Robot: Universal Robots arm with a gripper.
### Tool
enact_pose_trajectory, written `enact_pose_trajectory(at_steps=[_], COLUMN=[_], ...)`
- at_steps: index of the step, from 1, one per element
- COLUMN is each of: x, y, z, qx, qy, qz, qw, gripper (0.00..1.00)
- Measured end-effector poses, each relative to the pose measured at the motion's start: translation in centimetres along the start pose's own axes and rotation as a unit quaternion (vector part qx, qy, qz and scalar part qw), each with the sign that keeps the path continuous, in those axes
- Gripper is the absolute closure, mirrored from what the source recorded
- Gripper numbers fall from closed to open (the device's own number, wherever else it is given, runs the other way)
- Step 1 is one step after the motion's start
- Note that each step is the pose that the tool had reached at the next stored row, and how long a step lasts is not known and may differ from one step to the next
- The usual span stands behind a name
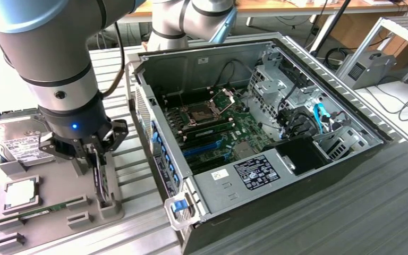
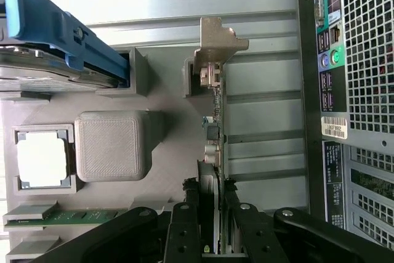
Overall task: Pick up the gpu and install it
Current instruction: 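Pick up the gpu and move the gpu toward the slot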
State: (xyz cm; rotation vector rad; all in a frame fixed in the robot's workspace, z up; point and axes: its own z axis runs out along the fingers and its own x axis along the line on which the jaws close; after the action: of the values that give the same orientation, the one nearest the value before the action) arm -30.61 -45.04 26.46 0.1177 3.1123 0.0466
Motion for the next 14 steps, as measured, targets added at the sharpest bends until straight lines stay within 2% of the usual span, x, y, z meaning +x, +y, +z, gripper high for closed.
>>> enact_pose_trajectory(at_steps=[14], x=[-0.01], y=[0.01], z=[-0.27], qx=[0.0000], qy=[0.0000], qz=[0.000], qw=[1.0000], gripper=[0.74])
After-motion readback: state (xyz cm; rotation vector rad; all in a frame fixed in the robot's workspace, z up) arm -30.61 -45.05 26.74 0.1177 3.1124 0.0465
